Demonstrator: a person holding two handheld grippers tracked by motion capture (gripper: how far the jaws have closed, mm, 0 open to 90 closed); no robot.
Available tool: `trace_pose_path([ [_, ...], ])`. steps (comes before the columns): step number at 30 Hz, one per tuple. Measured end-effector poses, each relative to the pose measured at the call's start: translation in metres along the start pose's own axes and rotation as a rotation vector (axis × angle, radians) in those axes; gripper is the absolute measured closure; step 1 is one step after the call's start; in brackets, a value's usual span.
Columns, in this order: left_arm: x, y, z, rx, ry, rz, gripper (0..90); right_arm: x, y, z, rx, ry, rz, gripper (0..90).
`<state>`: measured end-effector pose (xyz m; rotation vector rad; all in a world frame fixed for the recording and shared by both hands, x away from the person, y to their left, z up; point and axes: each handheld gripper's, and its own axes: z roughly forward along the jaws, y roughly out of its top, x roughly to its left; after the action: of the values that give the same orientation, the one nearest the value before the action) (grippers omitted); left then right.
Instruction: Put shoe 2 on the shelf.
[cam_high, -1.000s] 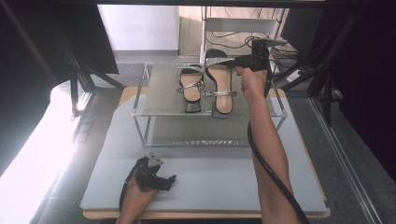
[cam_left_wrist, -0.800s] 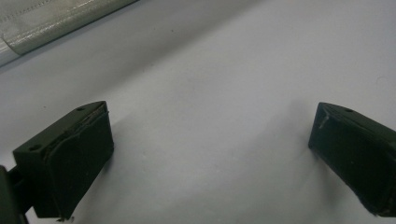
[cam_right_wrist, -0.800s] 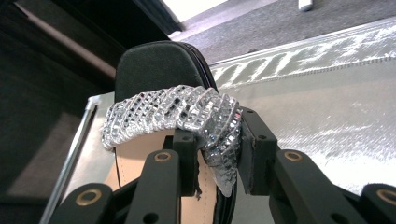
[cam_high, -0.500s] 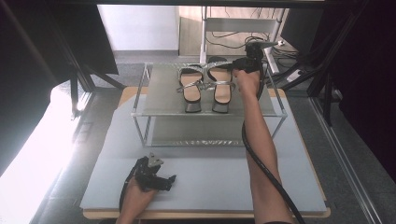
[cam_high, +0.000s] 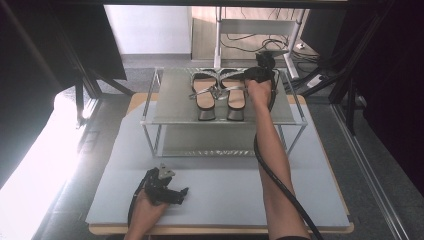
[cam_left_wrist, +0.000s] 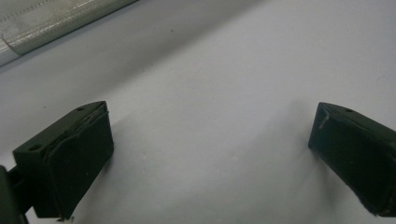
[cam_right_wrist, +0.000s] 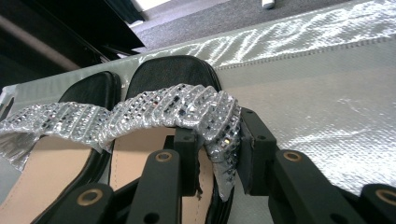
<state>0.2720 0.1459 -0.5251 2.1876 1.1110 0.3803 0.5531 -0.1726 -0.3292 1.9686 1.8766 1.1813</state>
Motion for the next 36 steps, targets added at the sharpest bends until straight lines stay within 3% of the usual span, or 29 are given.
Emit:
trace_pose_path([
  [4, 0.000, 0.000, 0.000, 0.000, 0.000, 0.000, 0.0, 0.002, -0.002, 0.002, -0.010, 0.003, 0.007, 70.6],
  [10, 0.000, 0.000, 0.000, 0.000, 0.000, 0.000, 0.0, -0.003, -0.003, 0.000, -0.010, 0.064, 0.005, 61.3],
  [15, 0.000, 0.000, 0.000, 0.000, 0.000, -0.001, 0.0, -0.006, -0.007, -0.004, 0.011, 0.104, -0.066, 49.8],
  [22, 0.000, 0.000, 0.000, 0.000, -0.001, 0.000, 0.0, -0.010, -0.008, -0.020, 0.004, 0.171, -0.115, 41.6],
  [24, 0.000, 0.000, 0.000, 0.000, -0.001, 0.000, 0.0, -0.010, -0.008, -0.022, 0.000, 0.177, -0.123, 39.7],
  [28, 0.000, 0.000, 0.000, 0.000, 0.001, -0.001, 0.0, -0.016, -0.016, -0.028, -0.002, 0.239, -0.140, 32.9],
  [36, 0.000, 0.000, 0.000, -0.003, 0.002, -0.002, 0.0, -0.021, -0.023, -0.038, -0.033, 0.282, -0.139, 26.8],
])
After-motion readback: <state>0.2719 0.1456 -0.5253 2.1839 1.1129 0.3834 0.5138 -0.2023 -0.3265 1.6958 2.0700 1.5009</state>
